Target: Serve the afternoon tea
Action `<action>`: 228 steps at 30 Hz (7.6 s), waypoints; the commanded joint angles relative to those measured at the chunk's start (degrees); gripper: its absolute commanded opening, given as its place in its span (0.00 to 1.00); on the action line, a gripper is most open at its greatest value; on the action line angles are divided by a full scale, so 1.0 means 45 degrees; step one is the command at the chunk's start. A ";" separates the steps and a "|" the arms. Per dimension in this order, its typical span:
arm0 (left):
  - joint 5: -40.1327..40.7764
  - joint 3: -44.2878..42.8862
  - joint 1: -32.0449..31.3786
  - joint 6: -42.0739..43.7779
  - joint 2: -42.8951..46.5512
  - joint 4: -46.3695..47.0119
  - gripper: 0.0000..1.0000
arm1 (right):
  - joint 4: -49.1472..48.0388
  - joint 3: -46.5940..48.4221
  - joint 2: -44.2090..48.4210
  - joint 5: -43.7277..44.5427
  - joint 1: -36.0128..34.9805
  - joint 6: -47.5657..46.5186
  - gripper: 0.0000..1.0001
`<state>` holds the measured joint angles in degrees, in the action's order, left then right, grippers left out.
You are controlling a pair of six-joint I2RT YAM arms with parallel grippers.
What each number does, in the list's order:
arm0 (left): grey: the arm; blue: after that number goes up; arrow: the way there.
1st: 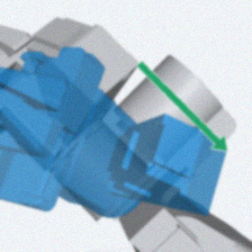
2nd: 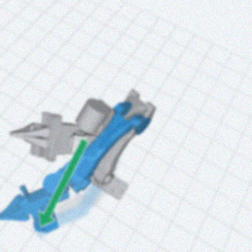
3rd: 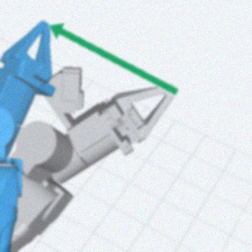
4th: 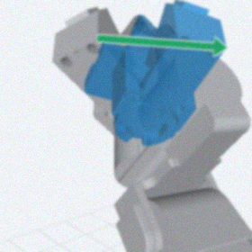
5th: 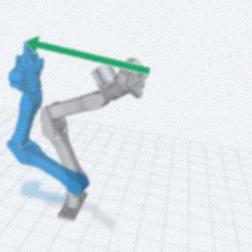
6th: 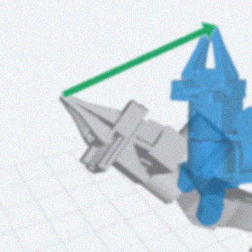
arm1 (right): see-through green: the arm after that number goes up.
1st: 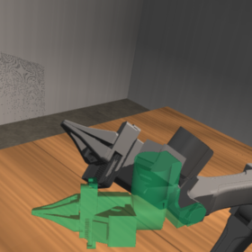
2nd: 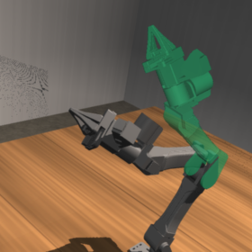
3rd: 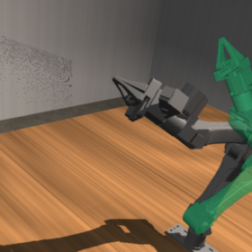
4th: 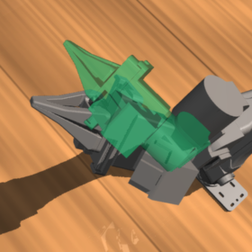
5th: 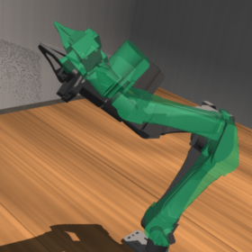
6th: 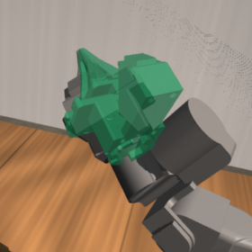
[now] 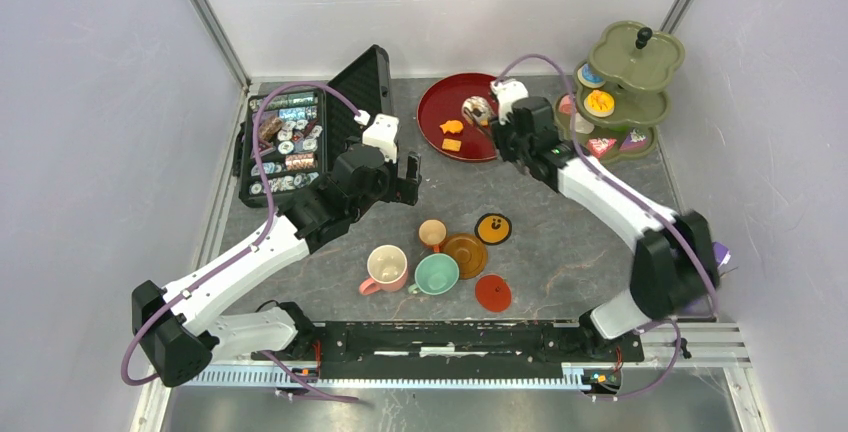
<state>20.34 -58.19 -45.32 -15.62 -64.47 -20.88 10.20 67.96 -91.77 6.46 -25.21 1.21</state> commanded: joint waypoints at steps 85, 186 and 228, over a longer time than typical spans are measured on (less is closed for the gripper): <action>-0.1286 -0.0134 0.0308 -0.0592 0.1011 0.0285 1.00 | 0.4604 -0.1063 0.7431 -0.1662 0.9334 0.0552 0.58; -0.1228 -0.0134 0.0569 -0.0592 0.0661 0.0287 1.00 | 0.4157 0.4741 0.2633 -0.1826 0.7653 0.0590 0.28; -0.0860 -0.0134 0.0579 -0.0593 0.0605 0.0286 1.00 | 0.2723 0.4023 -0.1199 -0.0115 -0.0529 0.1839 0.60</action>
<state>15.20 -58.19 -43.09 -16.60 -62.22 -20.93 21.98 84.62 -95.02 -0.12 -25.41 7.90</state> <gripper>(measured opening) 0.997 0.597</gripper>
